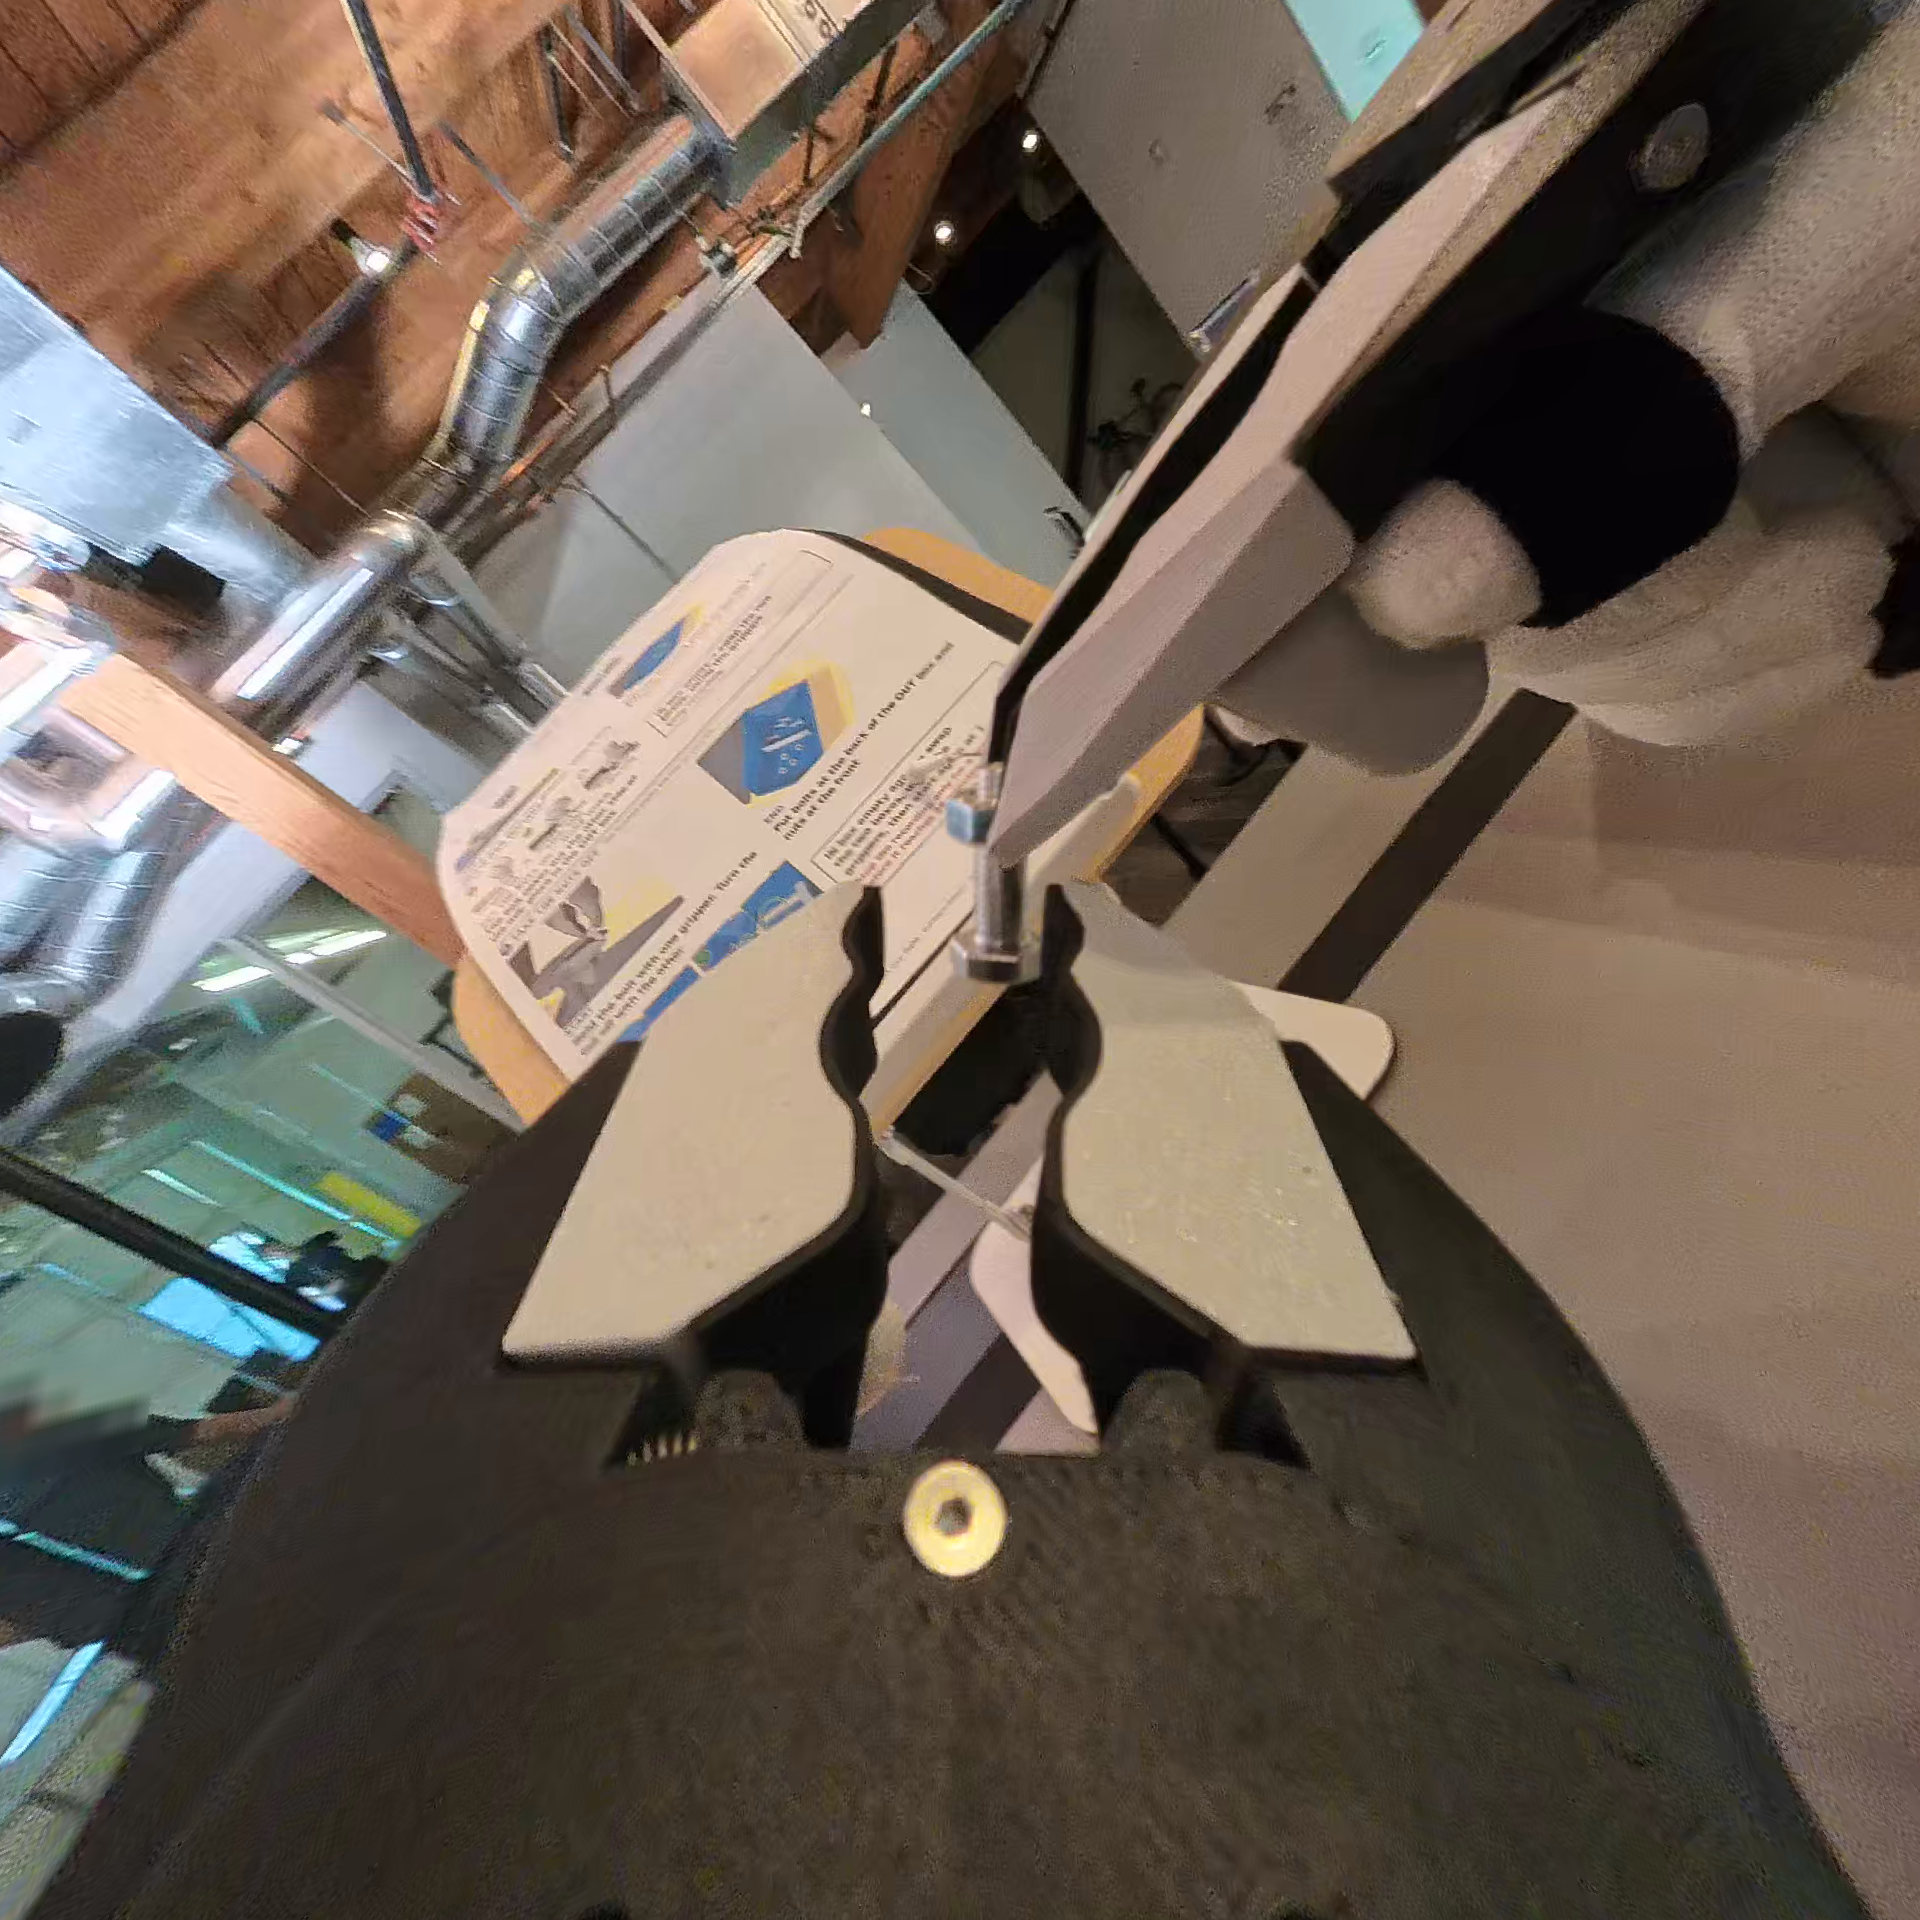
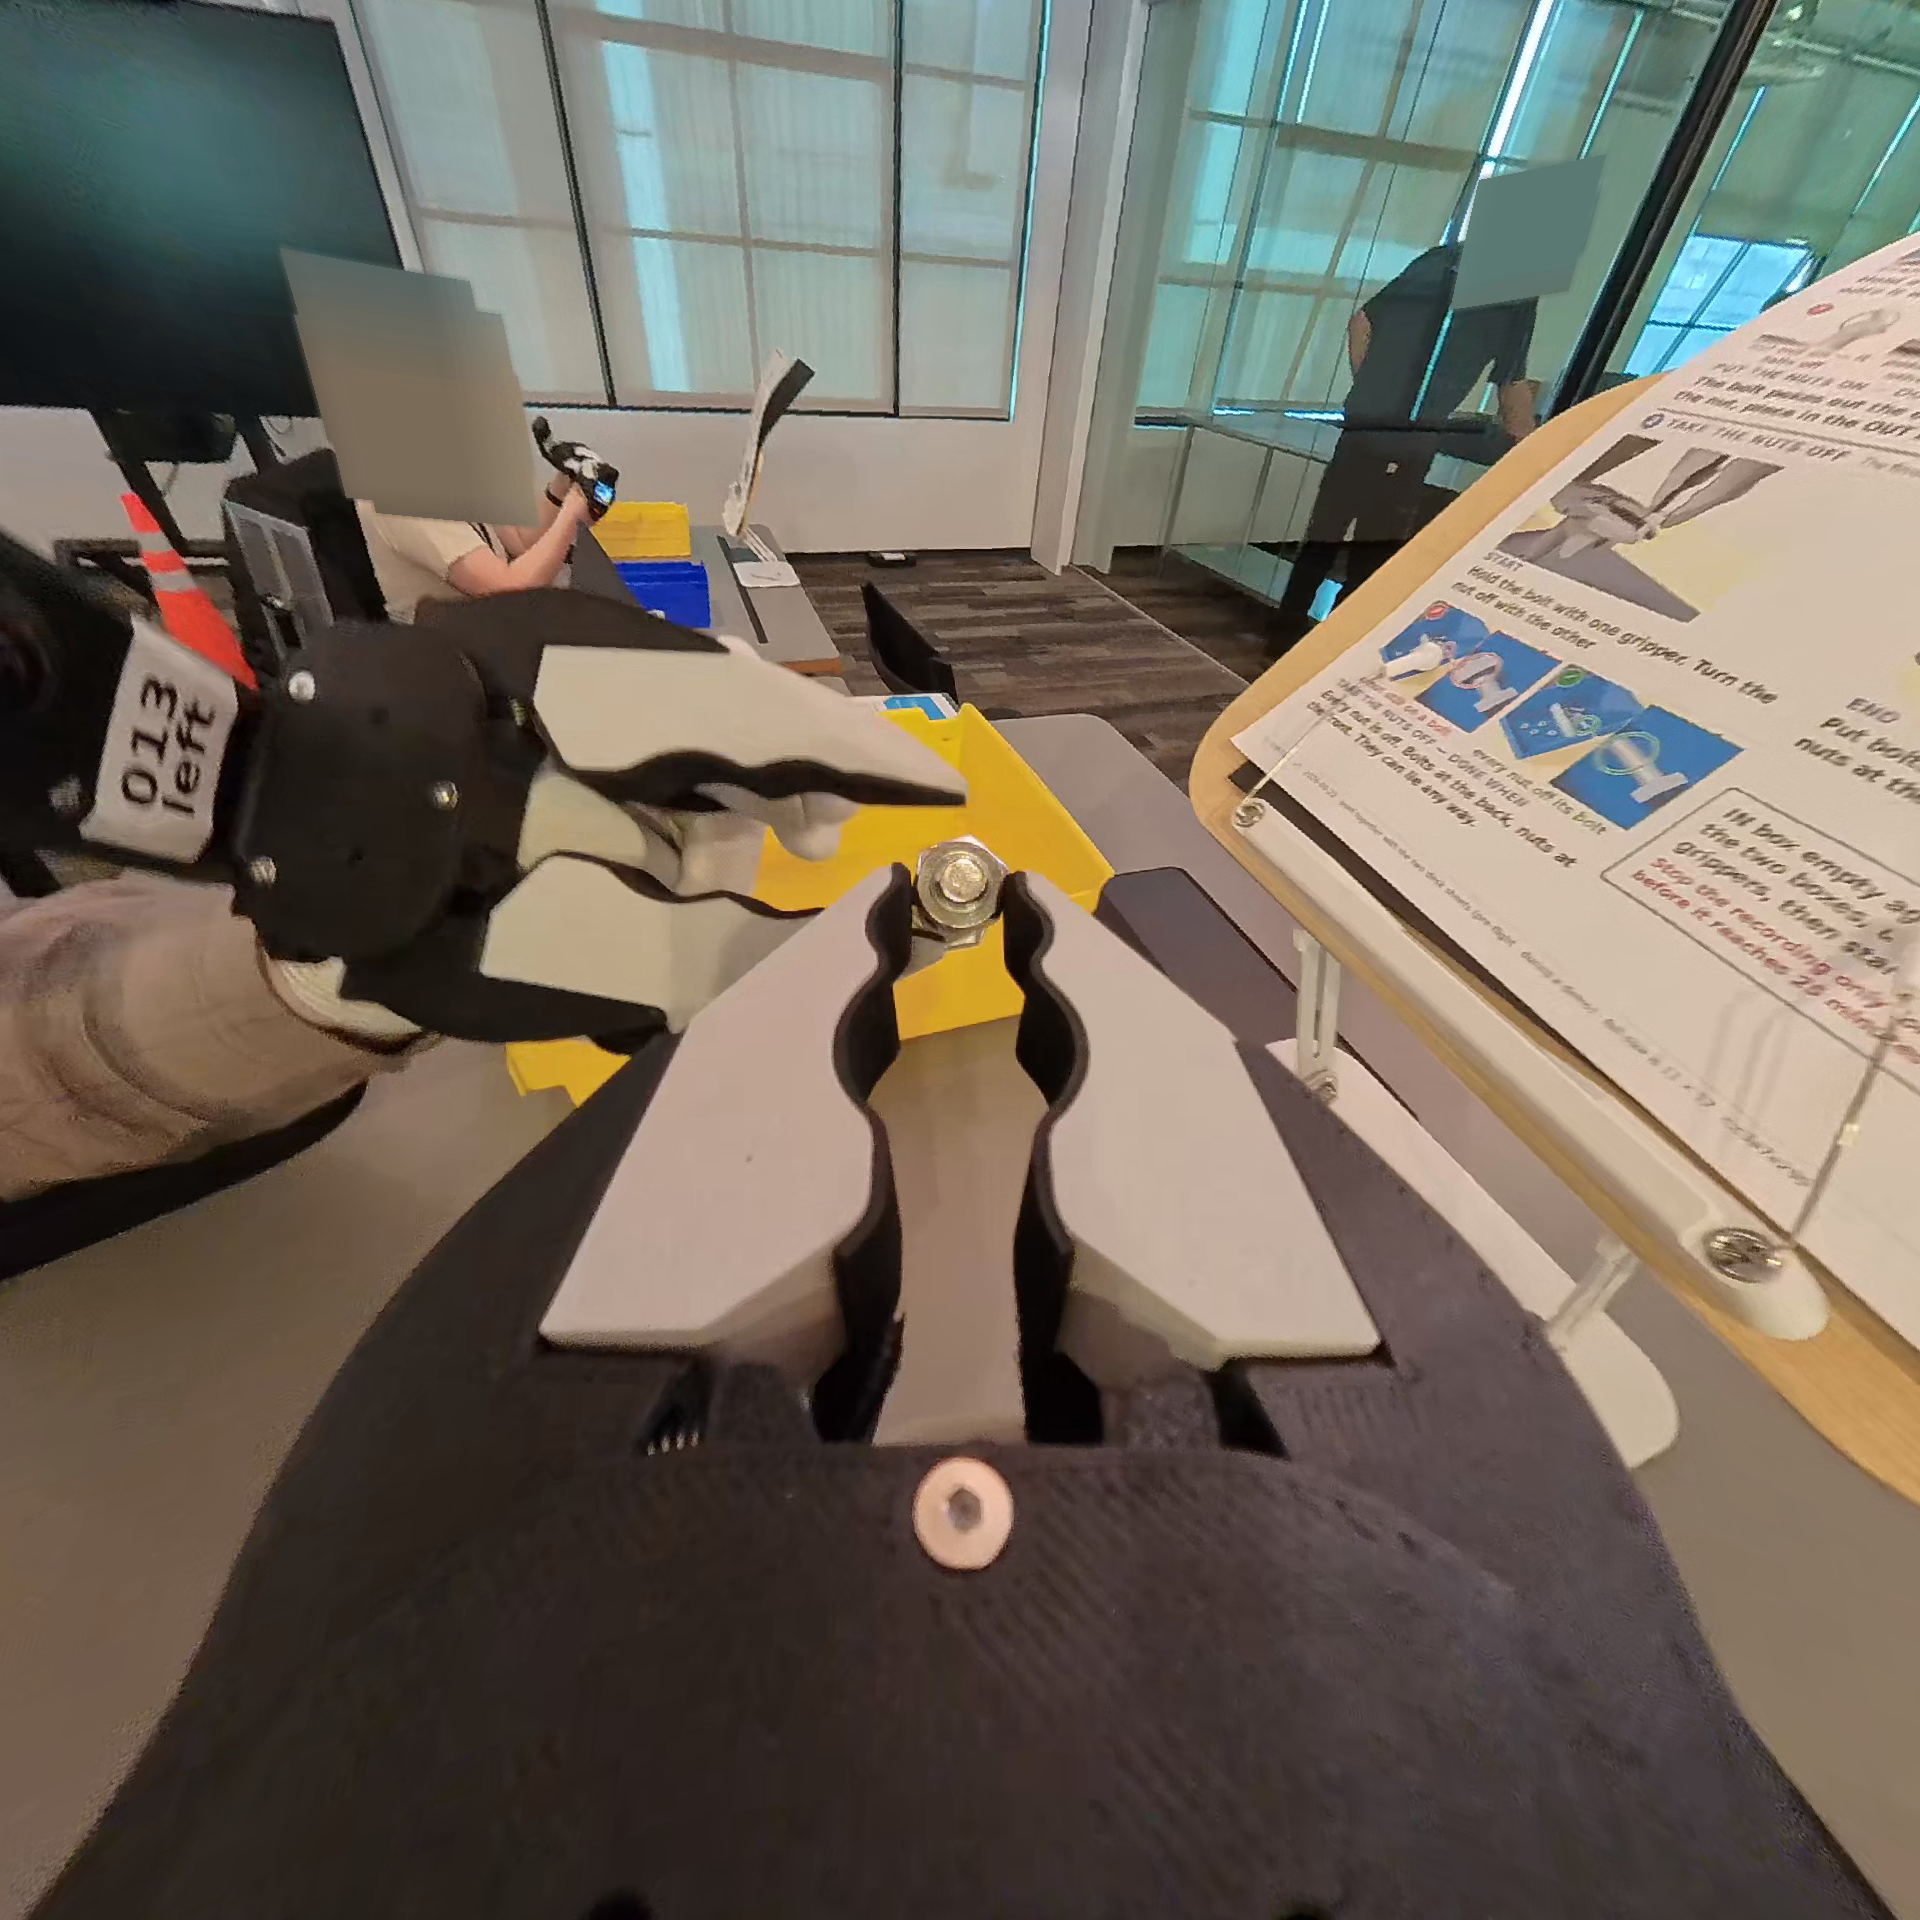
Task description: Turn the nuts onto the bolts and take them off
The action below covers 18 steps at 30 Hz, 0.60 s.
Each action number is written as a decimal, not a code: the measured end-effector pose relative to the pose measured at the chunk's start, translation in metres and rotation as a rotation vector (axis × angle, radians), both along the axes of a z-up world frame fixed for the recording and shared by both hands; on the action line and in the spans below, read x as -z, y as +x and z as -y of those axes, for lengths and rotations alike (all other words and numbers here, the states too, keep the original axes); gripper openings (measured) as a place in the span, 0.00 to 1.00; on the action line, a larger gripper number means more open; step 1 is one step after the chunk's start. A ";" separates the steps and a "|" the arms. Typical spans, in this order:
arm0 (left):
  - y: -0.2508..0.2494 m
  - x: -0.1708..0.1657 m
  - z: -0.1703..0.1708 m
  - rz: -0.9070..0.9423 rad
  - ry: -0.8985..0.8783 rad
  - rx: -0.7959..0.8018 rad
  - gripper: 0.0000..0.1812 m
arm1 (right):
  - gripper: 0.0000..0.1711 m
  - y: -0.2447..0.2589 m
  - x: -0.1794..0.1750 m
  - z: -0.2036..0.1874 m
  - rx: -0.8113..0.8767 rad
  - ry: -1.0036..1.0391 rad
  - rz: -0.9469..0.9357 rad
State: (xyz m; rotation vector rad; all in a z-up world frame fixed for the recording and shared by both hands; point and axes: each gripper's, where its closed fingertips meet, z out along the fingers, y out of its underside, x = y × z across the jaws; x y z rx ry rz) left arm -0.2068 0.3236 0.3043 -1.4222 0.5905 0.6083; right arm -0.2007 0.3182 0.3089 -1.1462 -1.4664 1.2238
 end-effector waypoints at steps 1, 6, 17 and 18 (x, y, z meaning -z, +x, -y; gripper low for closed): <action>0.000 0.000 0.001 0.034 -0.024 0.022 0.19 | 0.09 0.003 -0.002 -0.002 -0.002 0.006 -0.002; 0.017 0.017 0.010 0.256 -0.279 0.260 0.28 | 0.09 0.023 0.002 0.008 -0.105 0.099 0.080; 0.079 0.063 0.034 0.426 -0.609 0.655 0.18 | 0.09 0.056 0.030 0.050 -0.380 0.172 0.253; 0.080 0.064 0.035 0.423 -0.614 0.660 0.17 | 0.09 0.058 0.031 0.052 -0.393 0.177 0.262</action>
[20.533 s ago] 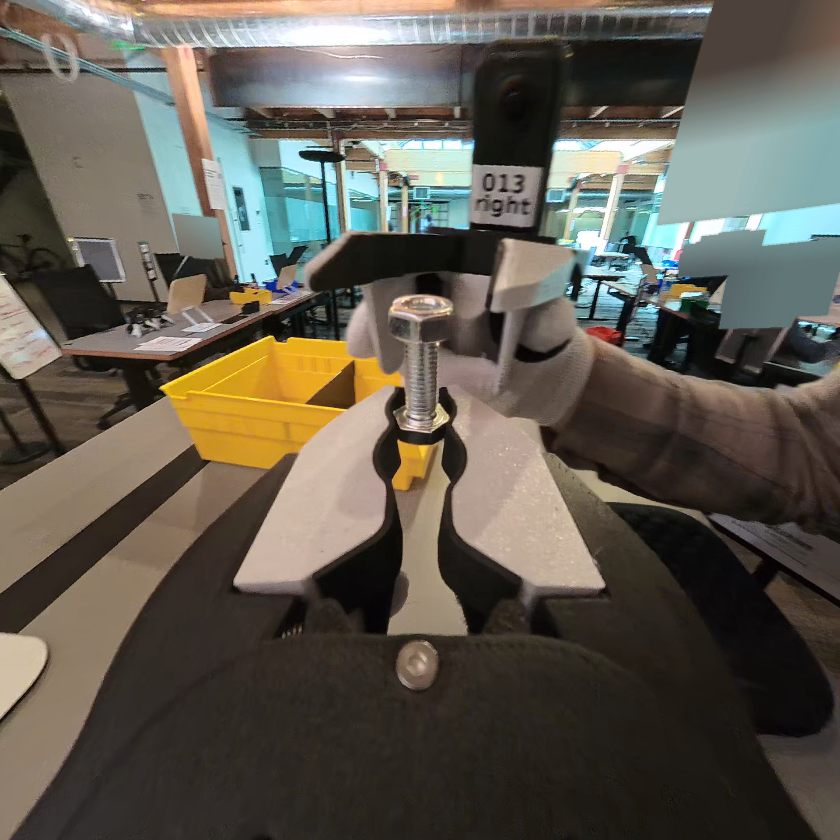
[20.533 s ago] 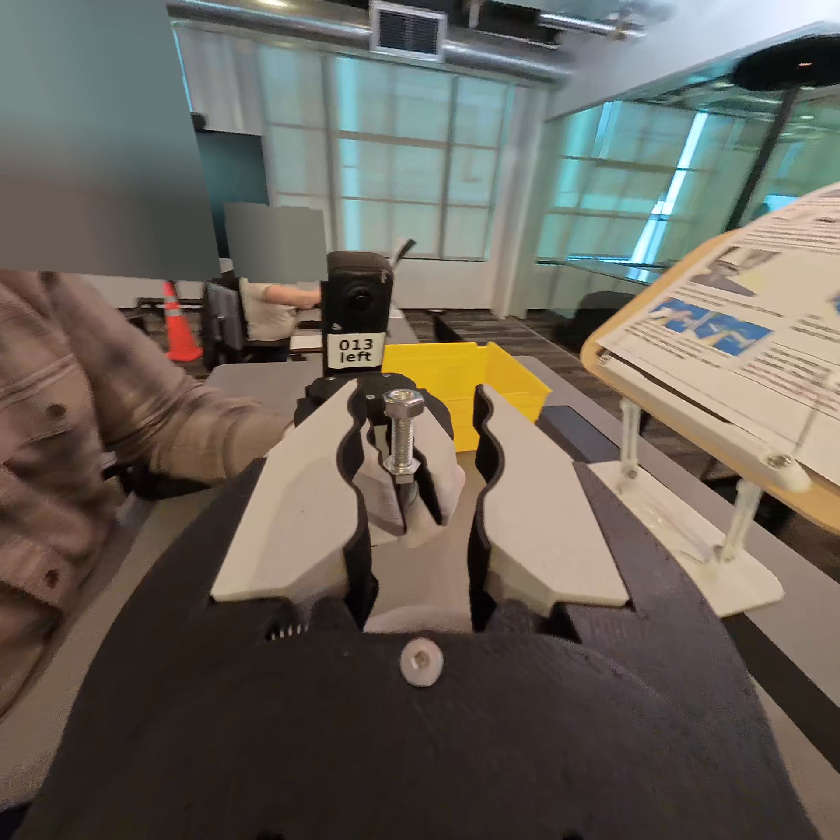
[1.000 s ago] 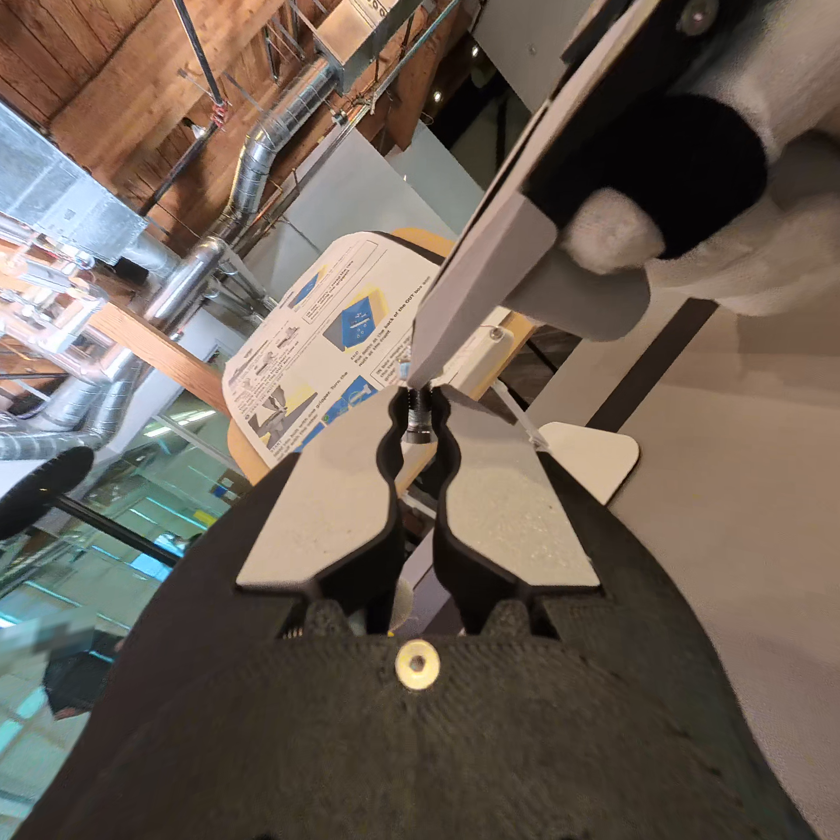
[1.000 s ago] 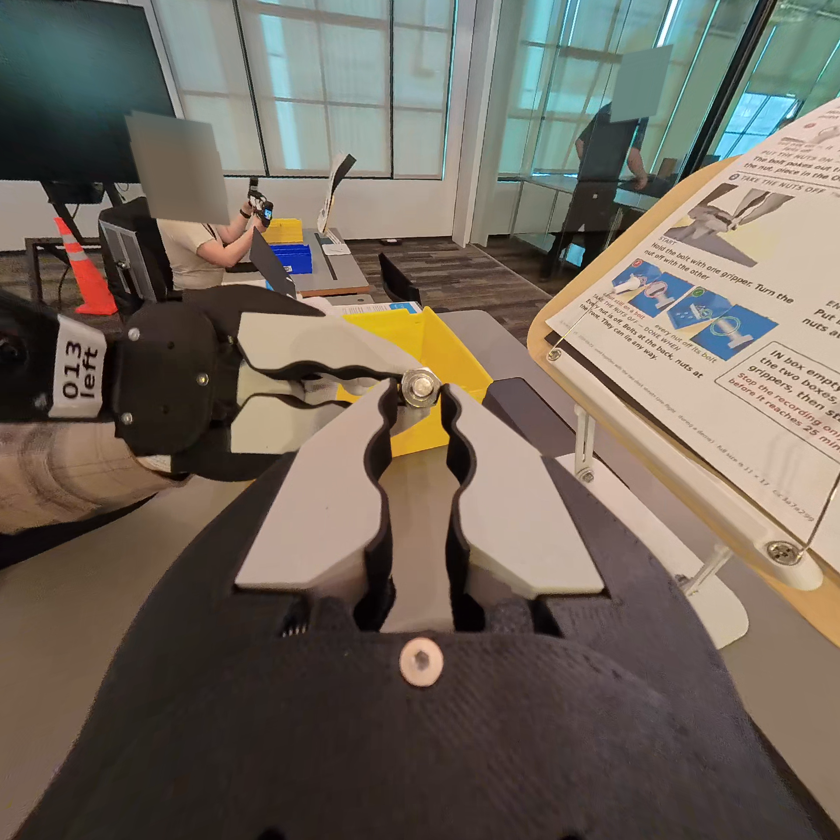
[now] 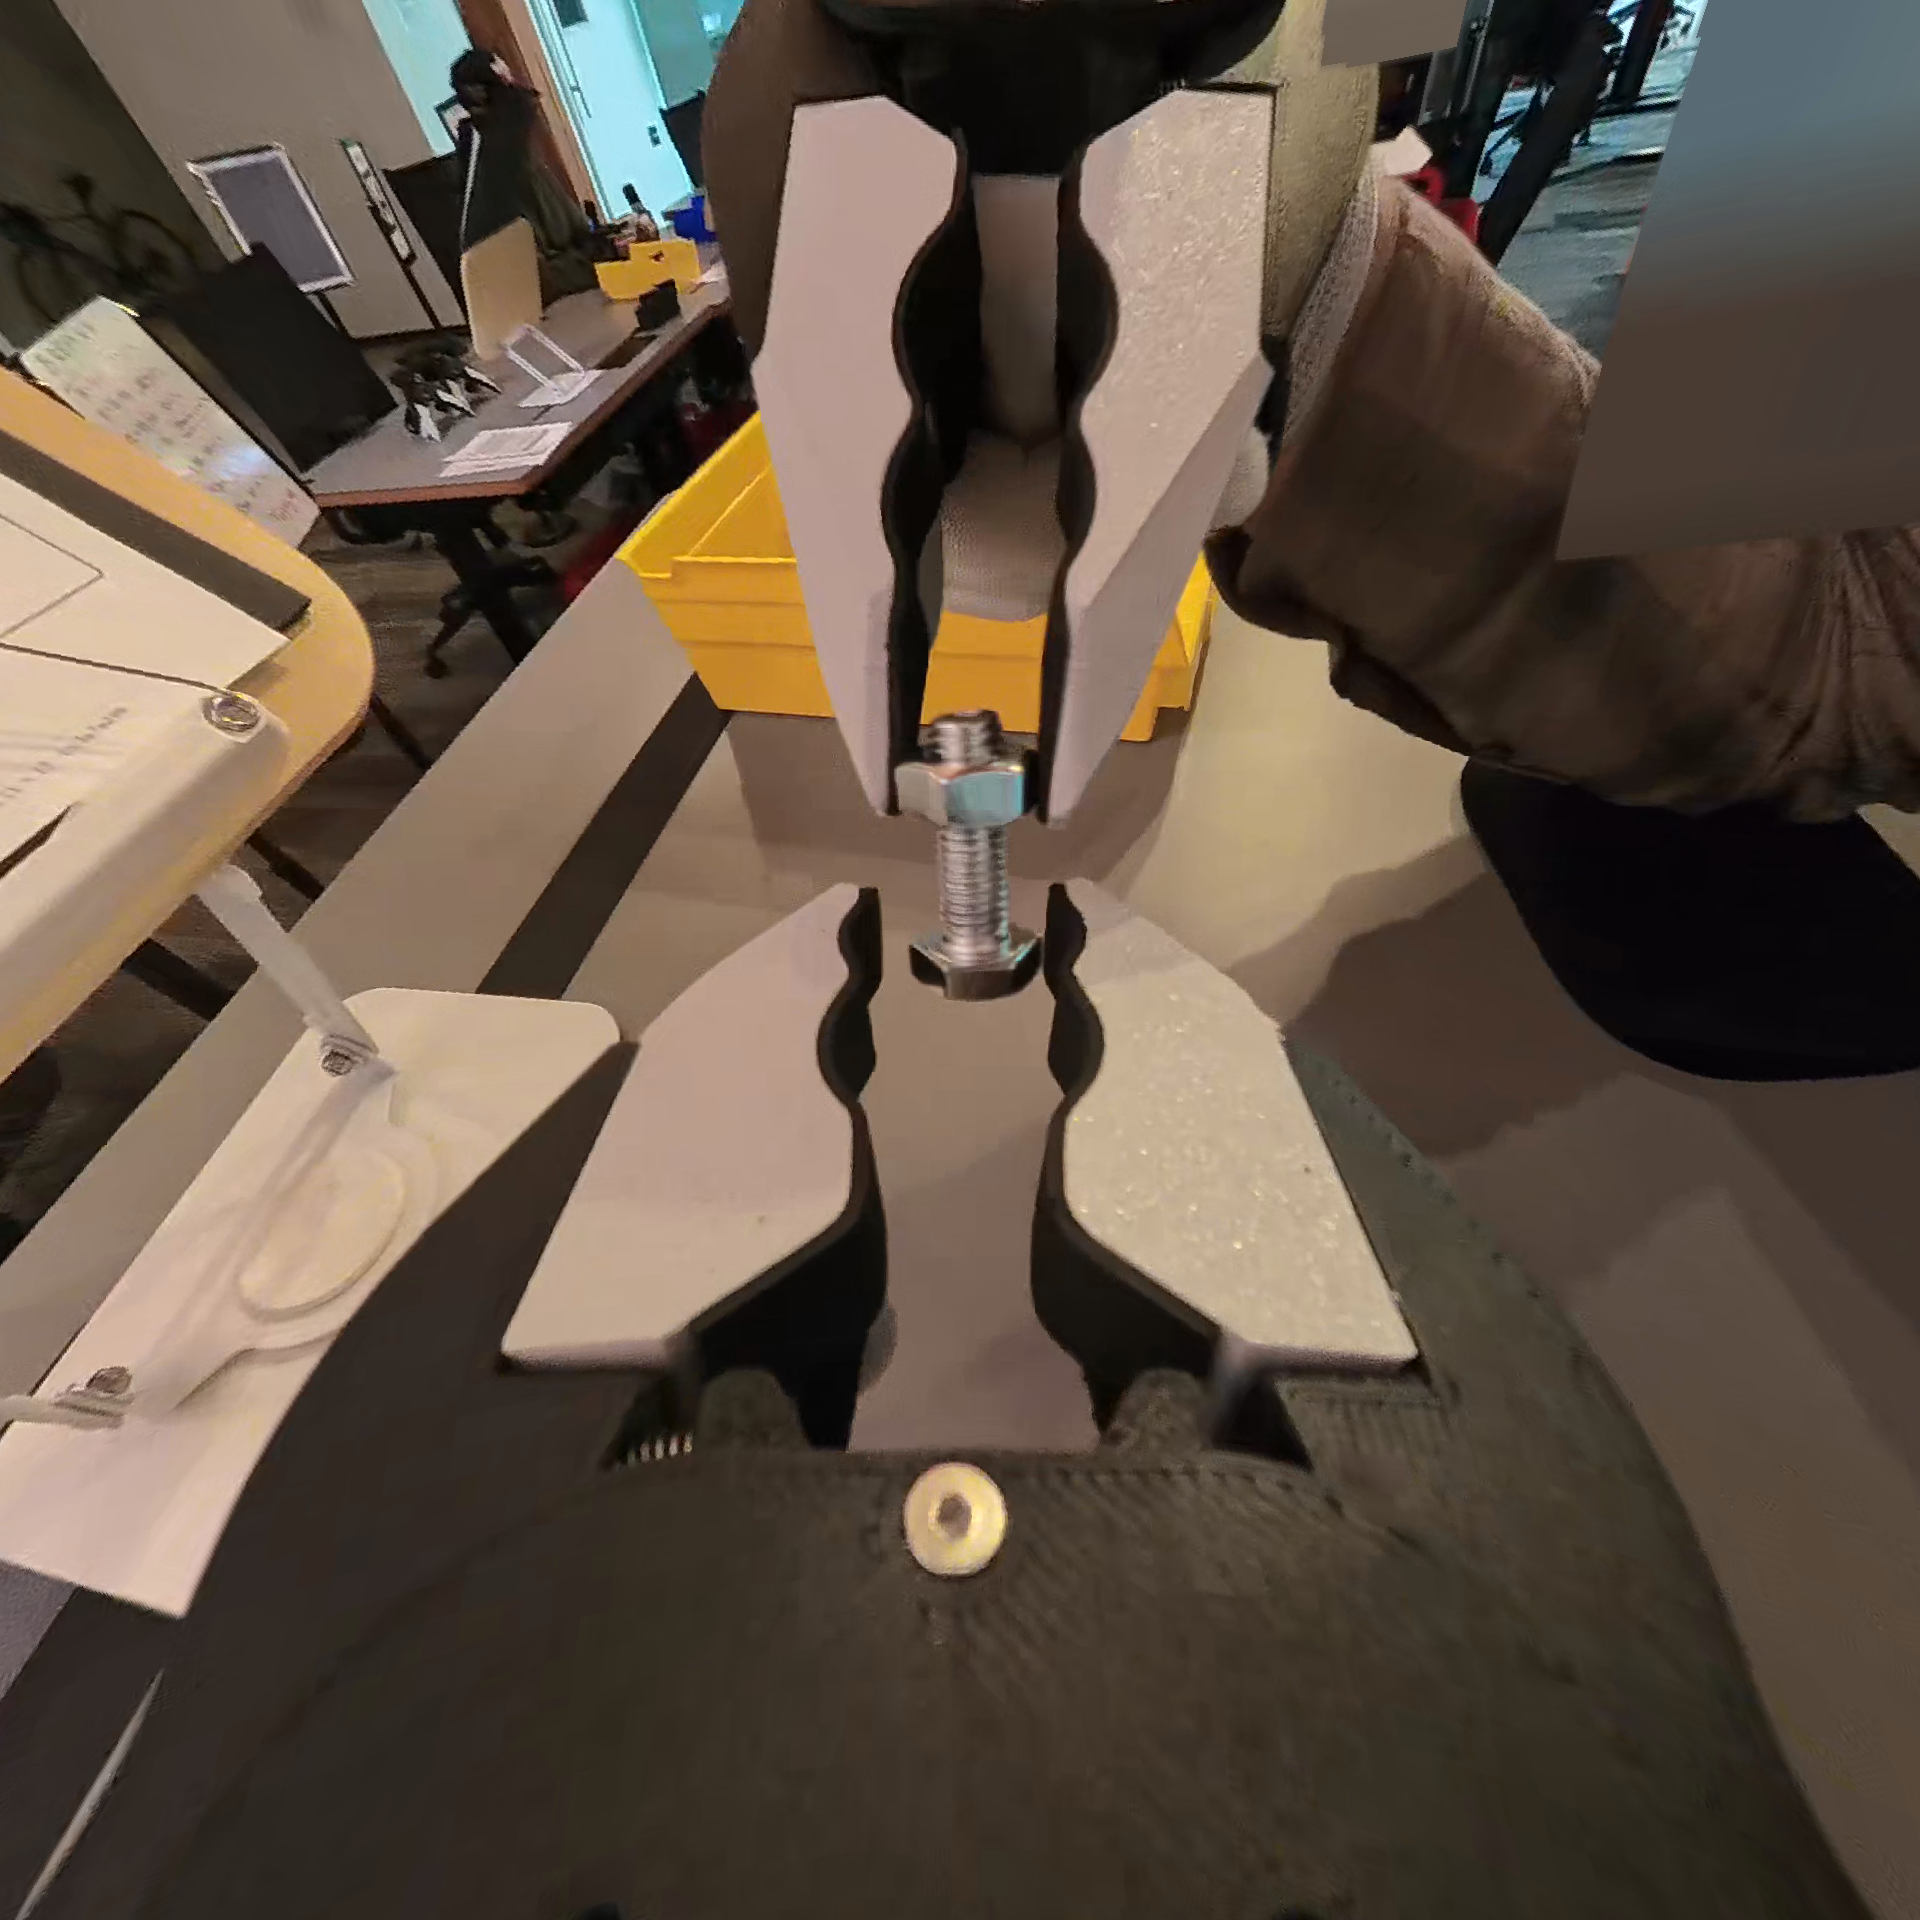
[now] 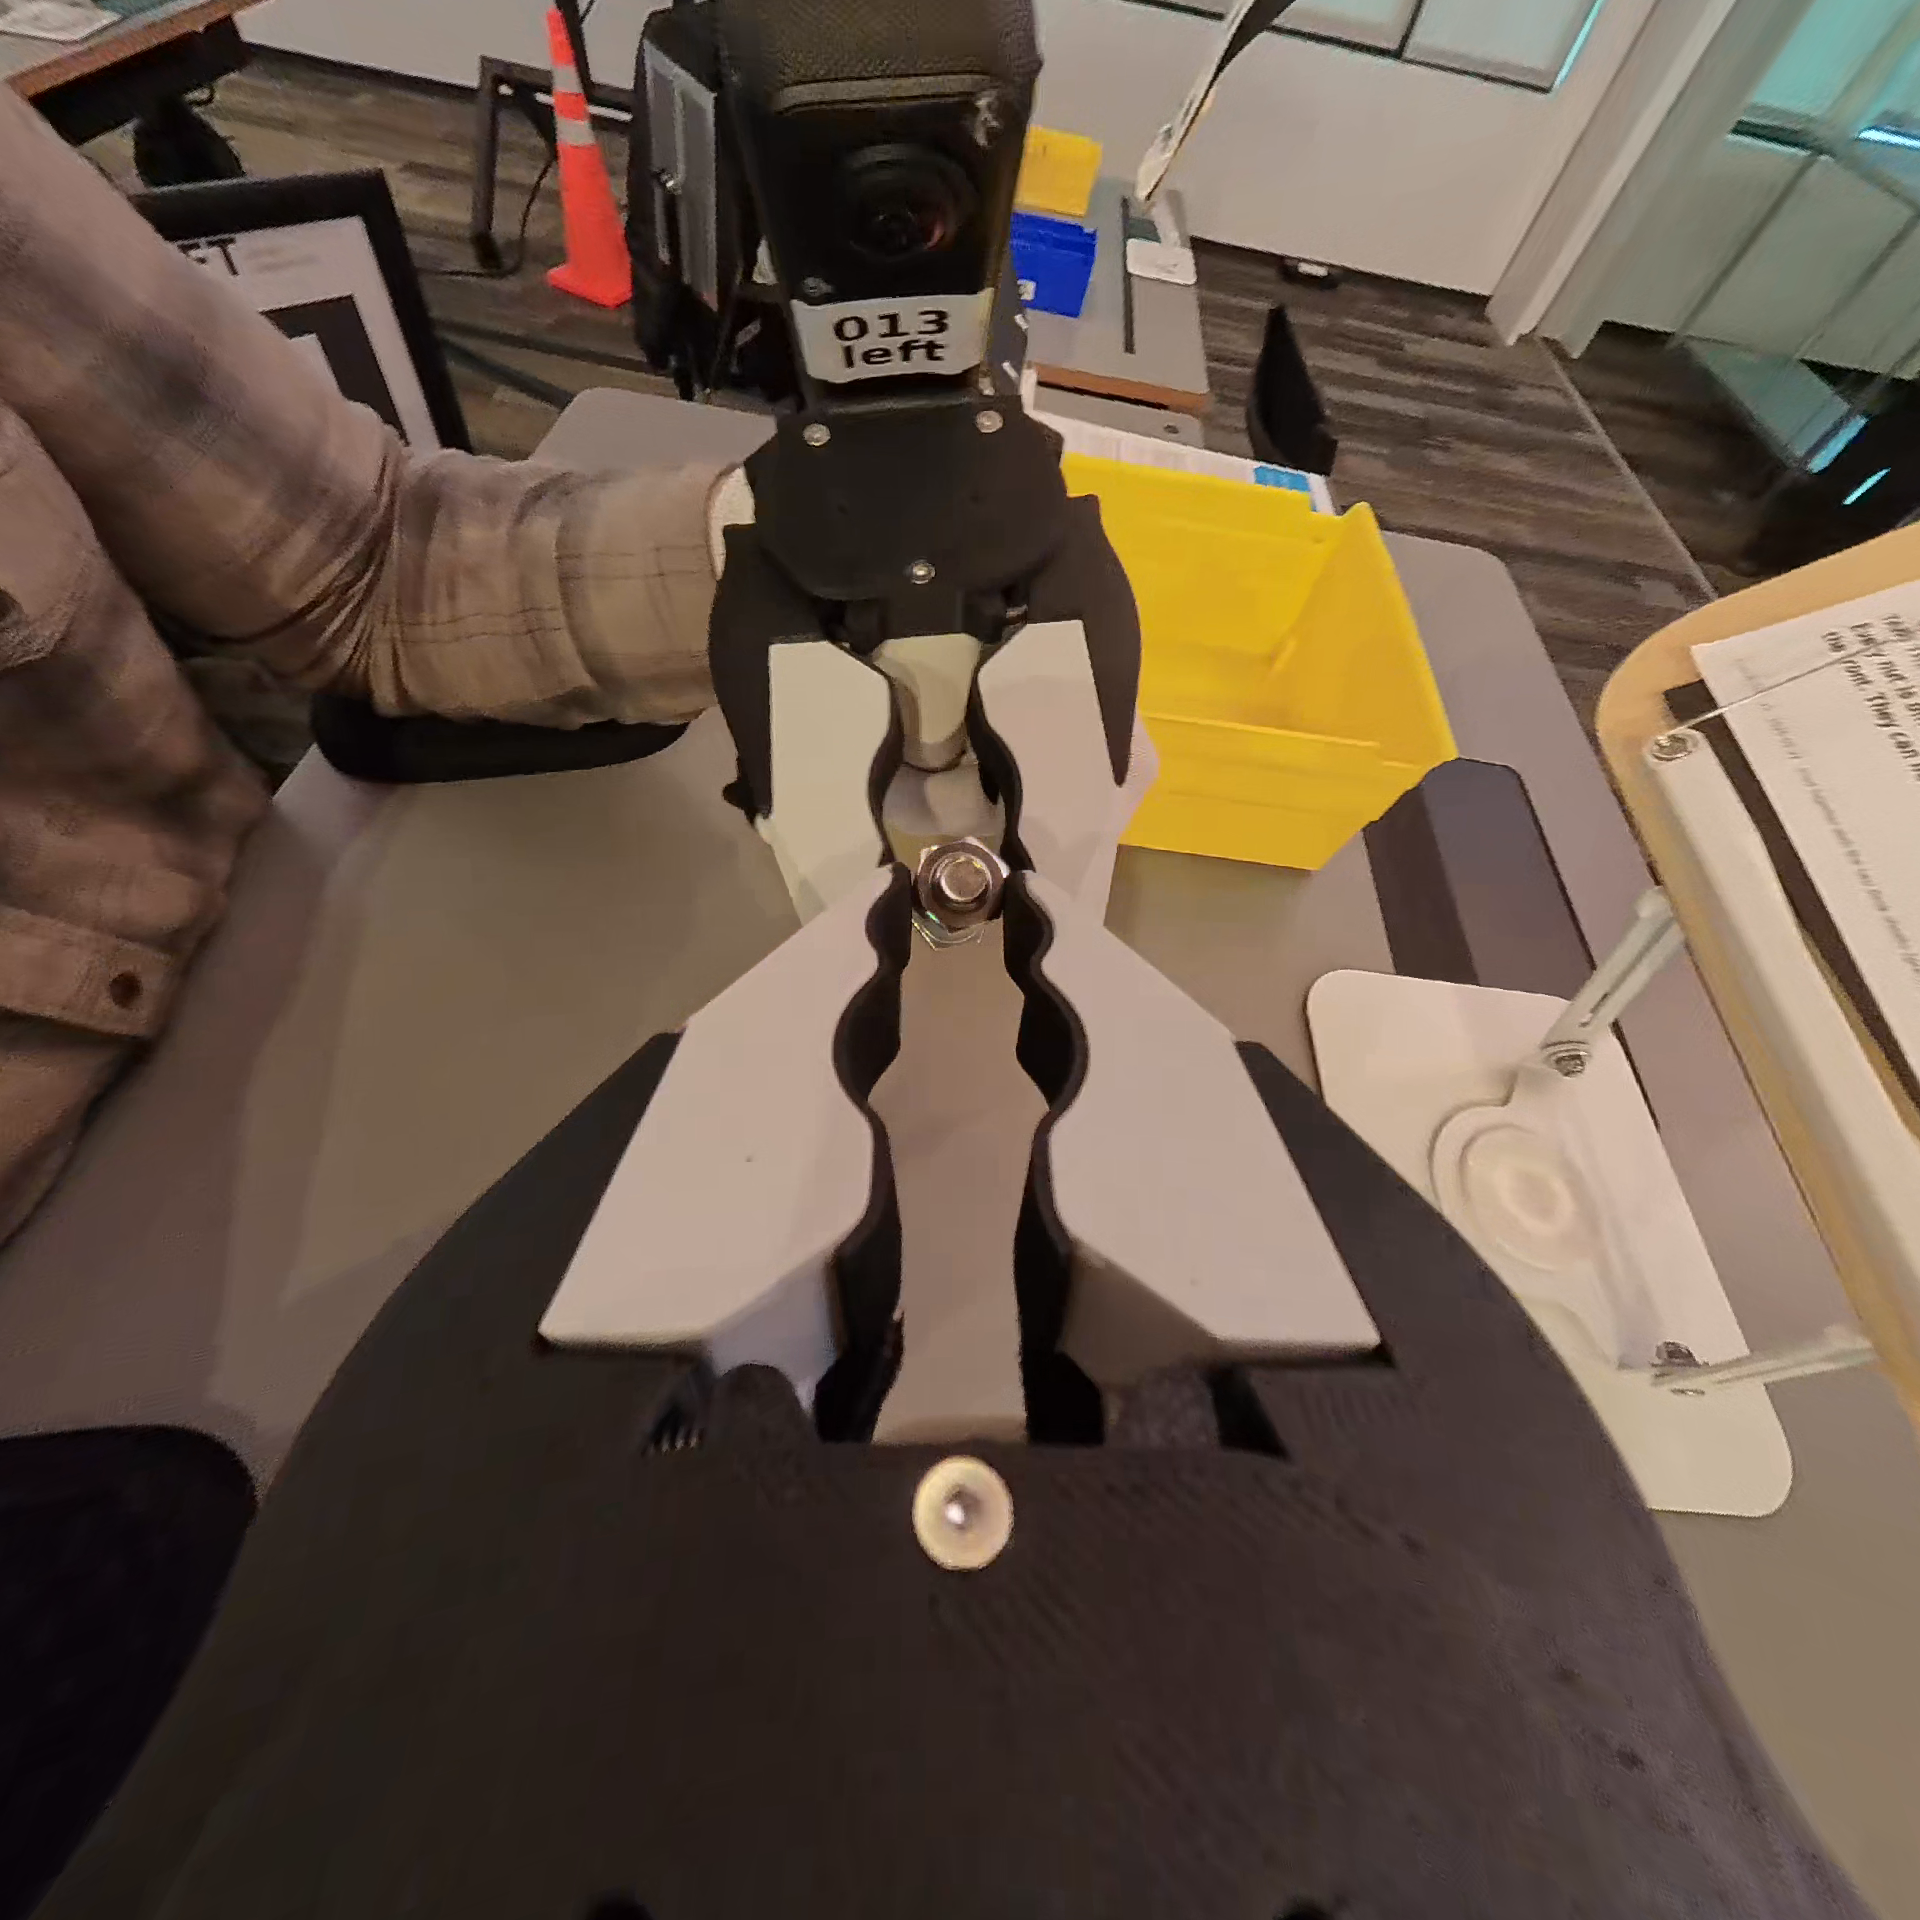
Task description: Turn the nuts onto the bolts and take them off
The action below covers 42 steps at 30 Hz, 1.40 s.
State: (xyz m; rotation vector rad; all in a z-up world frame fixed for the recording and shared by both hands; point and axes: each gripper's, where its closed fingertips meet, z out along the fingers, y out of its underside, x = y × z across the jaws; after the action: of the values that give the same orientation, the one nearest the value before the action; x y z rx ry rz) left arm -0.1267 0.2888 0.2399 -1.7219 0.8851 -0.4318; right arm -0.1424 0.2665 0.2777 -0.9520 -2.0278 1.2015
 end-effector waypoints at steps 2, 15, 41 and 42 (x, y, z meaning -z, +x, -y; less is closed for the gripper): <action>0.003 0.003 0.001 -0.001 -0.014 0.016 0.13 | 0.09 0.002 0.002 0.002 -0.012 0.008 0.014; 0.008 0.014 0.006 -0.069 -0.021 0.053 0.08 | 0.09 0.004 0.008 0.007 -0.038 0.017 0.042; -0.056 -0.027 -0.041 0.215 0.100 -0.419 0.08 | 0.22 -0.060 -0.033 -0.035 0.223 -0.337 -0.373; -0.057 -0.026 -0.042 0.216 0.096 -0.426 0.08 | 0.19 -0.061 -0.033 -0.033 0.221 -0.336 -0.378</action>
State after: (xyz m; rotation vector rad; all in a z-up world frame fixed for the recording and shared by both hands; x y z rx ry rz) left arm -0.1833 0.3307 0.2662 -1.6812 0.3631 -0.2767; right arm -0.2033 0.2999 0.3108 -0.9850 -1.4161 1.4952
